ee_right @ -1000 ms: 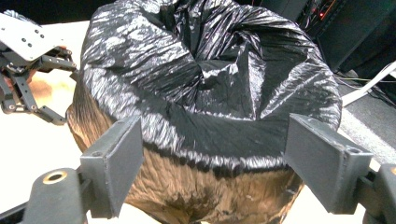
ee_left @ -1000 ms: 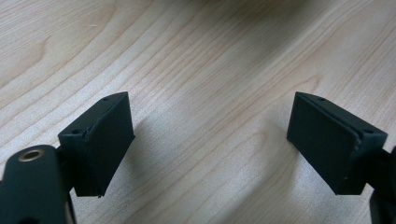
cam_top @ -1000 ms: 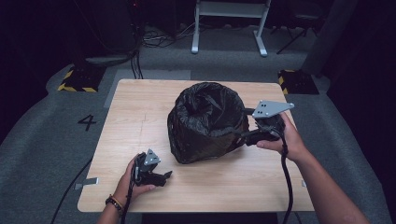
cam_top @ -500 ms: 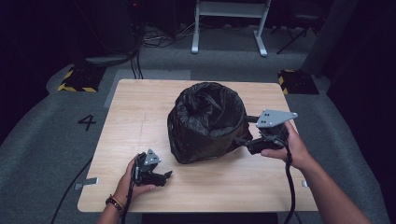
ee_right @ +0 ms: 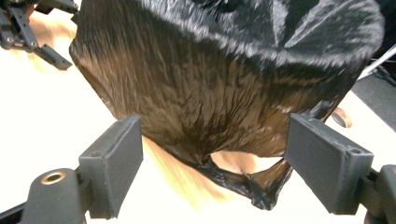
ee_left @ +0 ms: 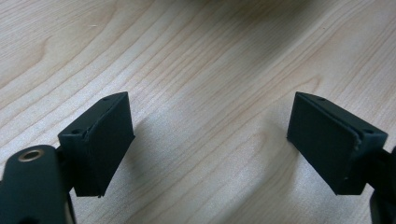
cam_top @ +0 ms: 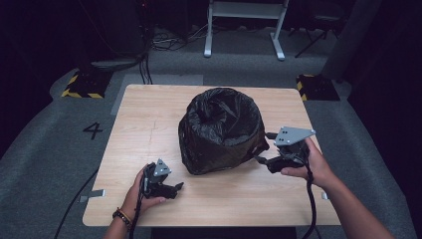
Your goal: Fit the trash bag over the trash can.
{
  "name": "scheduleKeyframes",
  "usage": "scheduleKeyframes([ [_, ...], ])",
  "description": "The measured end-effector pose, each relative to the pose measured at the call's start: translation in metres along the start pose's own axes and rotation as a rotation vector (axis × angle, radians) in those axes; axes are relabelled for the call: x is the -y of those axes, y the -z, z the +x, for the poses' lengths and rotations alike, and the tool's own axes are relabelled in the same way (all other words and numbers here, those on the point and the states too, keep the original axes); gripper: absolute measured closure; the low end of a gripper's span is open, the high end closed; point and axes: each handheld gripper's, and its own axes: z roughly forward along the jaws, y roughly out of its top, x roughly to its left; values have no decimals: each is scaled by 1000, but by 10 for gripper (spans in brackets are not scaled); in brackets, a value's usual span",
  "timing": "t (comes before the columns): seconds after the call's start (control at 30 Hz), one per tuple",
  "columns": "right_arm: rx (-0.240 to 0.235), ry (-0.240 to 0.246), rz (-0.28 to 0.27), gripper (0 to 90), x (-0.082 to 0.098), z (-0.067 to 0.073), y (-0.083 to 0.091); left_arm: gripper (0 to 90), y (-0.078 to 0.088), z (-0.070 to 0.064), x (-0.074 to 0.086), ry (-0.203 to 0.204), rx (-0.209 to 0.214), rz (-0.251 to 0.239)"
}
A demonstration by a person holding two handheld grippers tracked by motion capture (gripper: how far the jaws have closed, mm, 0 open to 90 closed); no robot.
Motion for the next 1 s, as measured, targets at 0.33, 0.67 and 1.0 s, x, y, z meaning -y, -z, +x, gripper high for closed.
scheduleKeyframes([
  [0.33, -2, 3, 30, 196, 12, 3, -7, 147, 0, 0, 0, -1, 0, -1],
  [0.67, -14, 8, 70, 196, 24, 6, -16, 147, 0, 0, 0, 0, 1, 0],
  [1.0, -8, 6, 117, 197, 40, 5, -24, 146, 0, 0, 0, 0, 0, 0],
])
